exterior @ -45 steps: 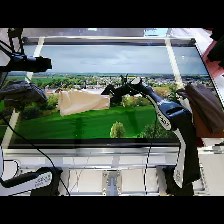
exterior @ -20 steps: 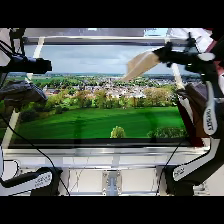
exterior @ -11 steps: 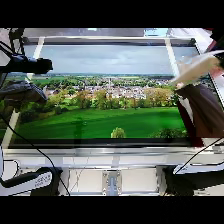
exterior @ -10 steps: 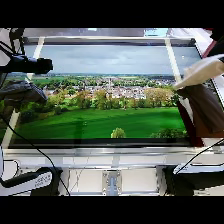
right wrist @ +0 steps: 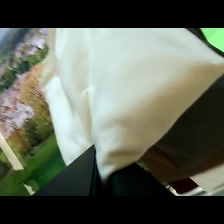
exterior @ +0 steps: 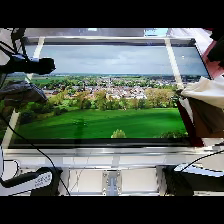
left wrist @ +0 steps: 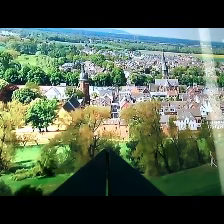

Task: Fold the shirts.

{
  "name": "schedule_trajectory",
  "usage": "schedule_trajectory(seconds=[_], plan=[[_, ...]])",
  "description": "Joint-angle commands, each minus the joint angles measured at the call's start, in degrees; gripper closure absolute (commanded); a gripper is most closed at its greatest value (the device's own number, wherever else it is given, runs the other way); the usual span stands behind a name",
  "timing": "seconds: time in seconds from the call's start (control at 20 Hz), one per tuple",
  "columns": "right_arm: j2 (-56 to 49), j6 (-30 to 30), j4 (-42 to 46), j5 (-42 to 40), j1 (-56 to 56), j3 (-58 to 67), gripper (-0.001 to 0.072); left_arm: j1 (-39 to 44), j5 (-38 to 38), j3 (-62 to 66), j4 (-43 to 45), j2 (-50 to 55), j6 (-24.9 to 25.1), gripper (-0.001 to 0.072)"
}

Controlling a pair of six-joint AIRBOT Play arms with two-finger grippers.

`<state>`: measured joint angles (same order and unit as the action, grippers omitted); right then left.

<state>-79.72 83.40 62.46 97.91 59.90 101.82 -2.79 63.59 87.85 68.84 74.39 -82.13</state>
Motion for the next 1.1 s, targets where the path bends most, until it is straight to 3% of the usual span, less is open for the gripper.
schedule_trajectory(seconds=[0.0,0.15,0.2,0.25,0.3,0.65,0.85,0.95,1.05], plan=[[0.52,-0.24,11.43,3.80,0.17,-2.40,0.0687,0.00,0.68,0.00,-0.98,0.00,-0.02,0.0697],[0.50,-0.26,15.58,3.06,-1.75,-7.10,0.0659,0.00,1.07,0.00,-2.80,0.00,0.02,0.0697],[0.50,-0.26,16.83,2.75,-2.56,-8.46,0.0568,0.02,1.14,0.00,-2.99,0.00,0.02,0.0697],[0.50,-0.26,17.31,2.69,-3.39,-9.49,0.0394,0.02,1.25,0.00,-3.04,0.00,0.02,0.0697],[0.50,-0.24,17.29,2.67,-4.04,-9.81,0.0316,0.02,1.27,0.00,-3.04,0.00,0.02,0.0697],[1.64,0.79,9.27,-0.98,-8.92,-3.67,0.0317,0.02,1.75,0.00,-3.04,0.00,0.00,0.0697],[2.40,3.23,14.75,0.66,-10.84,2.38,0.0317,0.00,3.48,0.00,-3.02,0.00,0.04,0.0697],[3.06,3.23,11.17,0.72,-10.84,4.35,0.0317,0.00,3.58,0.00,-2.99,0.00,0.04,0.0697],[3.37,3.26,2.32,-0.94,-11.23,4.66,0.0318,0.00,3.19,0.00,-3.02,0.02,0.04,0.0697]])
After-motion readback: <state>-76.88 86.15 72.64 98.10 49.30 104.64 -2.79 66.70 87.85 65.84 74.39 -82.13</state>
